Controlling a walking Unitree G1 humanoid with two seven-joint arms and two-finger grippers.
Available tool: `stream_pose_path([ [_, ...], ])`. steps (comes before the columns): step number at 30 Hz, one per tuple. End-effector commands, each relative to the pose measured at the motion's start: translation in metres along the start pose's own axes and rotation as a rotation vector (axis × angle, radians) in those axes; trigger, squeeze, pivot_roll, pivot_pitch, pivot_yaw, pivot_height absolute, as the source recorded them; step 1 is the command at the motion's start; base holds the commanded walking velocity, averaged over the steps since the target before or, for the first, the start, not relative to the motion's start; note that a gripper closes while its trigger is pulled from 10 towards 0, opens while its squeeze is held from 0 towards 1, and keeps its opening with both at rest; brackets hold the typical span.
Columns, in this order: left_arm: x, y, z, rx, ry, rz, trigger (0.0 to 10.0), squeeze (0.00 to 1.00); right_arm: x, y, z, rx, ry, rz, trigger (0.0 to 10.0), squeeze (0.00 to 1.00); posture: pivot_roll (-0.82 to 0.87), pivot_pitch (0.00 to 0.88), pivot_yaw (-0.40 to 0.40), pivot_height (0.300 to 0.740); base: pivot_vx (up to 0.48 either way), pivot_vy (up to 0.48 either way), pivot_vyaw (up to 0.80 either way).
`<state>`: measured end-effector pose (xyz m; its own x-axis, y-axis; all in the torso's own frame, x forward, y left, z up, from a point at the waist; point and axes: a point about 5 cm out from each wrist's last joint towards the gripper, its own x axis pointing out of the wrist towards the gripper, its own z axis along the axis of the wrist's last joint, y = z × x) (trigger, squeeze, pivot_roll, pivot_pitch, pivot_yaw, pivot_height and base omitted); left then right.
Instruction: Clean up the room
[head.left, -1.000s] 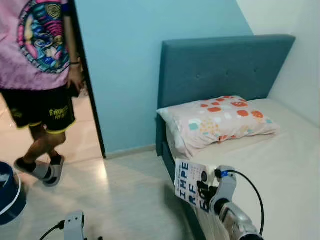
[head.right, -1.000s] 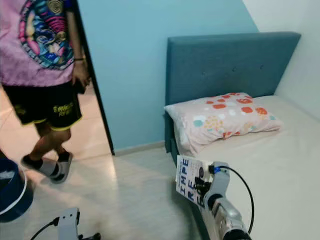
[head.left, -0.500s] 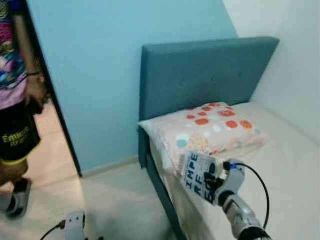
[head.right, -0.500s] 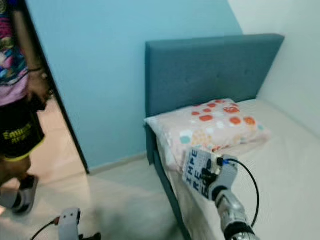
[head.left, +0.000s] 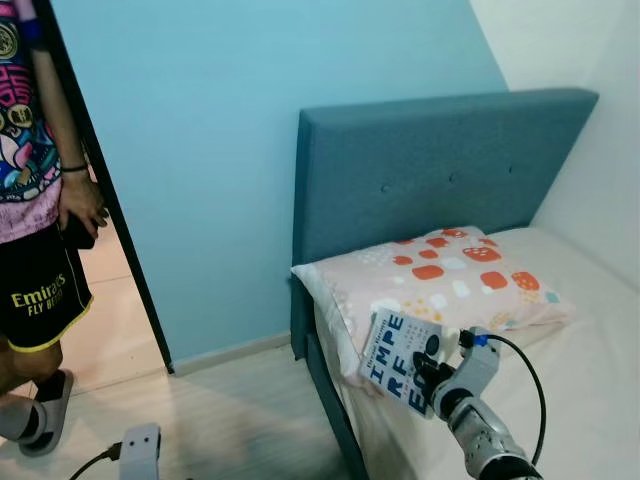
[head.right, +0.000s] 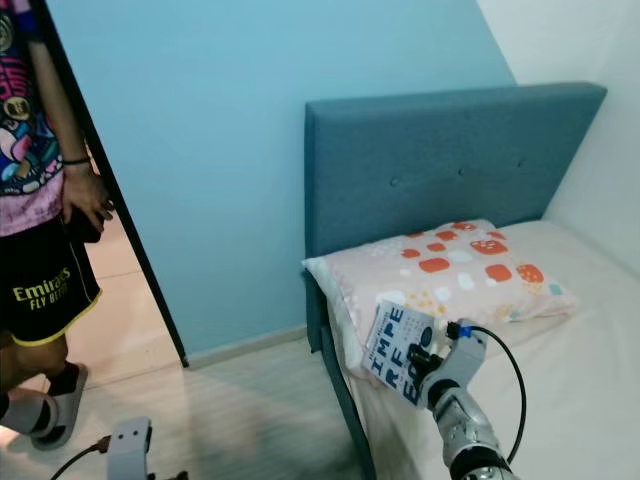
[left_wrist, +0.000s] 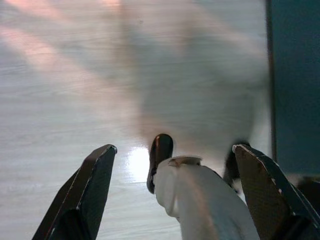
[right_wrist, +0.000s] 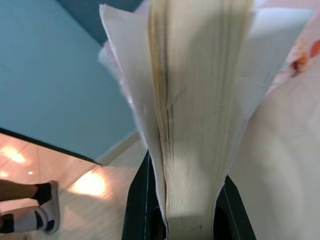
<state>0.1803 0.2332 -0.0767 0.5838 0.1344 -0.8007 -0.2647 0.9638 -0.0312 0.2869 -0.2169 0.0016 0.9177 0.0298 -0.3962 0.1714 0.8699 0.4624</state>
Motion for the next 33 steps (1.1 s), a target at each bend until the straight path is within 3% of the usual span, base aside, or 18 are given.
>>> stream_pose_path([
  [1,0.0,-0.001,-0.005,-0.009,0.02,0.006,10.0,0.0,-0.003,-0.011,0.009,0.021,-0.044,-0.05,10.0,0.0,0.01,0.0,-0.051,0.733,0.0,-0.274,0.0],
  [5,-0.001,0.0,-0.006,-0.017,0.013,0.009,10.0,0.0,-0.006,-0.024,0.013,0.089,-0.075,-0.143,10.0,0.0,0.01,0.0,-0.046,0.733,0.0,0.0,0.0],
  [13,-0.001,0.0,-0.006,-0.016,0.009,0.005,10.0,0.0,-0.009,-0.031,0.009,0.166,-0.07,-0.206,10.0,0.0,0.01,0.0,-0.047,0.733,0.0,0.0,0.0],
  [17,-0.001,0.001,-0.006,-0.013,0.006,0.006,10.0,0.0,-0.012,-0.033,-0.004,0.254,-0.026,-0.223,10.0,0.0,0.01,0.0,-0.048,0.733,0.0,0.0,0.0],
  [21,-0.001,0.001,-0.006,-0.005,0.003,0.007,10.0,0.0,-0.016,-0.034,-0.019,0.405,0.002,-0.229,10.0,0.0,0.01,0.0,-0.048,0.733,0.0,0.0,0.0],
  [33,-0.001,0.002,-0.004,0.018,-0.011,0.006,10.0,0.0,-0.015,-0.032,-0.017,0.477,-0.029,-0.195,10.0,0.0,0.02,0.0,-0.045,0.733,0.0,0.102,0.0],
])
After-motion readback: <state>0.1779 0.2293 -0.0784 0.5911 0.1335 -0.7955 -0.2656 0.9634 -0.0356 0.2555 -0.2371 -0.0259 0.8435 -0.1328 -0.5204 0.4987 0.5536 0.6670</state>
